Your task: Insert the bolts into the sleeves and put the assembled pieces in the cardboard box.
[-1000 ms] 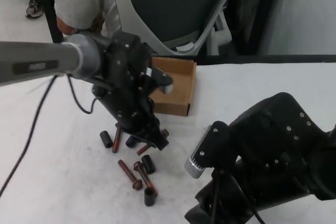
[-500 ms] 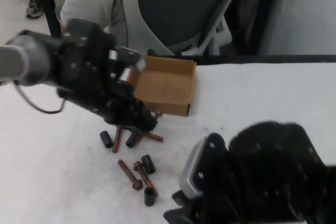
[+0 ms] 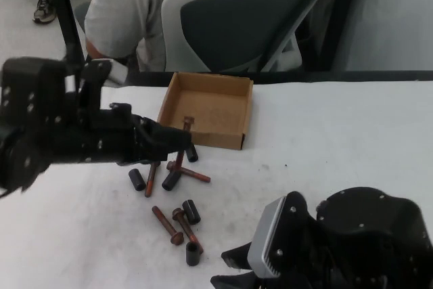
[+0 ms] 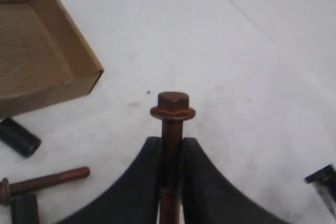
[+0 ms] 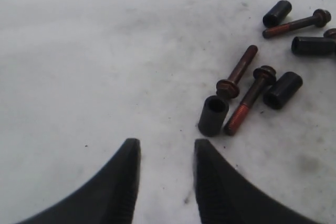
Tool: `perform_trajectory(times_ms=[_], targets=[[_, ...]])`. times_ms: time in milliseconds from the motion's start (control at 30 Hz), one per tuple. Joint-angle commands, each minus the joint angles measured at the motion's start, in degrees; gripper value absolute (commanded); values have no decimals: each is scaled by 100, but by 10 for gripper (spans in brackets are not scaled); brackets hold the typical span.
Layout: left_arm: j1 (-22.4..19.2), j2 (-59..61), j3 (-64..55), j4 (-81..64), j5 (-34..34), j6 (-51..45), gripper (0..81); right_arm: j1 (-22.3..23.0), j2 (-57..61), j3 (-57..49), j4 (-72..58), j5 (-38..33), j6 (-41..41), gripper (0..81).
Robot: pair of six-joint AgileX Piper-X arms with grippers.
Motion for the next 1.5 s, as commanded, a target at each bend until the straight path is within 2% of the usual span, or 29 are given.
perform_trajectory(times_ms=[0, 67, 167, 267, 467, 667, 1167, 1467], targets=[[22, -191, 227, -900, 190, -511, 8, 10, 396, 52, -567, -350, 14, 333], [22, -295, 546, -1696, 243, -967, 8, 10, 527, 116, -1190, -593, 70, 333], [140, -379, 932, -2903, 591, -1662, 8, 10, 556, 175, -1749, -415, 78, 333], [330, -378, 1182, -3973, 784, -2304, 8, 10, 556, 172, -1627, -38, 78, 333], [736, -378, 1416, -5541, 813, -3400, 8, 10, 712, 49, -1580, -84, 95, 333], [964, -378, 1549, -6821, 839, -4320, 8, 10, 768, -121, -1281, -18, 397, 333], [1020, -378, 1547, -6893, 839, -4348, 8, 10, 1135, -983, 398, 417, 764, 333], [1030, -378, 1547, -6893, 839, -4240, 8, 10, 1436, -1501, 967, 598, 762, 333]])
